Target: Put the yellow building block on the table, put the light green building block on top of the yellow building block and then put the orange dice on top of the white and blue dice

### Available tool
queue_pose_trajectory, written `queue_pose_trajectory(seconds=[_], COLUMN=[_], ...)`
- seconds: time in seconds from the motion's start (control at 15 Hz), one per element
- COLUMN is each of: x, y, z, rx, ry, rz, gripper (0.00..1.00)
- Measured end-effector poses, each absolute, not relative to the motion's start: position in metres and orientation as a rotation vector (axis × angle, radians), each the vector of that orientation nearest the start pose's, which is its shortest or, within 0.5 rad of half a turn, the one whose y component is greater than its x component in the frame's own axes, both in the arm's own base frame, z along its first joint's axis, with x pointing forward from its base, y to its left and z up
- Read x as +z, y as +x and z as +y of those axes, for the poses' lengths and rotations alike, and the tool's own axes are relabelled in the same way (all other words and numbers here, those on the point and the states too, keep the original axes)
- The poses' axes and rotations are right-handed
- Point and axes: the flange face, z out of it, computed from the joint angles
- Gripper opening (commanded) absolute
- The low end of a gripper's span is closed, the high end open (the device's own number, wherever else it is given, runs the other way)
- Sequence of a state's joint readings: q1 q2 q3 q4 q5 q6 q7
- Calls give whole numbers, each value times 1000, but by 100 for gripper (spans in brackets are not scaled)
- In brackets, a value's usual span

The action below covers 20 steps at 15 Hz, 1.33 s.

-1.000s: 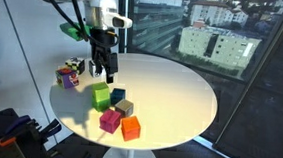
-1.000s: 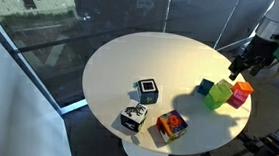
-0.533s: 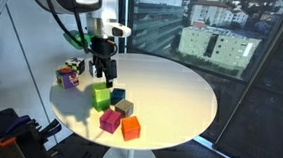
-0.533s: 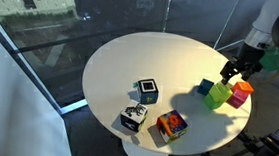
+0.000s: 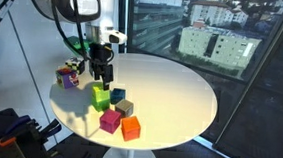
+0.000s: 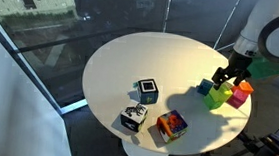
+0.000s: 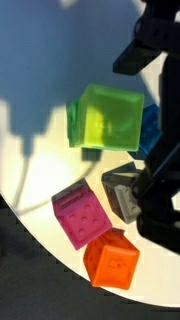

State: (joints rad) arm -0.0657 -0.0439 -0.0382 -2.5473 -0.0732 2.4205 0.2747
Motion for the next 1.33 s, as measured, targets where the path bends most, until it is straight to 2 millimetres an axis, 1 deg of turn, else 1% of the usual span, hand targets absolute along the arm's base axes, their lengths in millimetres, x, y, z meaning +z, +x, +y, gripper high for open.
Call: queue_pose_trajectory(seconds=[0.33,0.73,0.8,0.87,1.0,1.13,1.2,1.33], x=[270,265,265,264,262,259,258,258], y=[444,444,444,444,444,443,443,444], z=[-36,-34,-34,-34,-34,-34,-34,-34], rx=[123,135,136,138,145,155,159,157], ry=[-3152,-3155,-3155,-3156,-3162,-3163,-3163,-3163], rz=[500,494,495,496,503,512,515,517], gripper=[100,100,75,74,58,40,34,28])
